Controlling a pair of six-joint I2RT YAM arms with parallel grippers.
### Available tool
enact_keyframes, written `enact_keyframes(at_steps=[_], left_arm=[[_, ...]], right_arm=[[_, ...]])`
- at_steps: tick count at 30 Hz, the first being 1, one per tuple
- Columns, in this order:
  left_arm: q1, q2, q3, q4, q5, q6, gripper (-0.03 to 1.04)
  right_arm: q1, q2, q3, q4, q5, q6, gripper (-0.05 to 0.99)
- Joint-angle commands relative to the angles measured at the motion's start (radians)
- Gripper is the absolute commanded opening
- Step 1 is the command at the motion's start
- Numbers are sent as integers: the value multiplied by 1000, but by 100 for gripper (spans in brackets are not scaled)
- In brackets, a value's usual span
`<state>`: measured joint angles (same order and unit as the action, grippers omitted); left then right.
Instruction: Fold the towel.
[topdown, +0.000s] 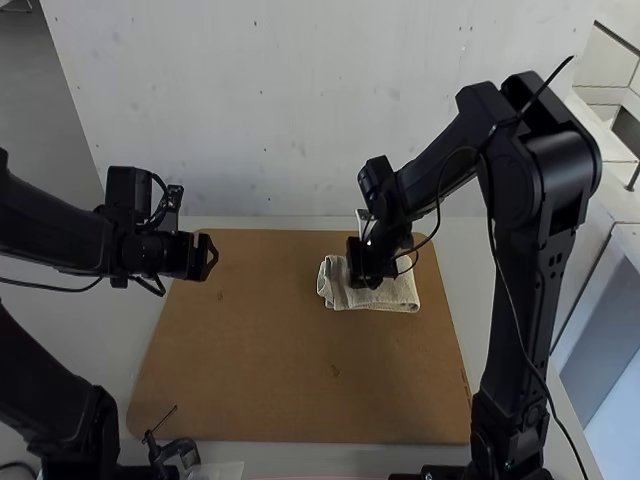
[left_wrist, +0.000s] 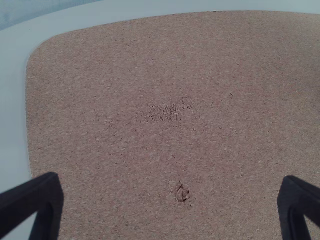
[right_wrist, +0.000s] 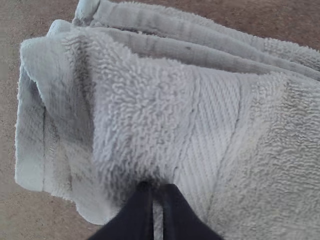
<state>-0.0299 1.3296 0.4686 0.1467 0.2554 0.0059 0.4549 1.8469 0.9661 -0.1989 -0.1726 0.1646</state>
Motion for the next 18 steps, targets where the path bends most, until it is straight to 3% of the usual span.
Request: enact_keyframes(at_steps=[1,12,16,18], left_arm=[[13,-17,-2,7,12,-7,96],[15,-18,-7,14,13,-11,96],[15,-18,-7,16,15,-14,96],[15,-17,-7,16,15,-14,96]], right_arm=[[36,37,34,29,4,30,2],[39,44,46,153,-47,138,2],[36,41,49,154,-47,139,3],[34,41,49,153,-53,138,11]])
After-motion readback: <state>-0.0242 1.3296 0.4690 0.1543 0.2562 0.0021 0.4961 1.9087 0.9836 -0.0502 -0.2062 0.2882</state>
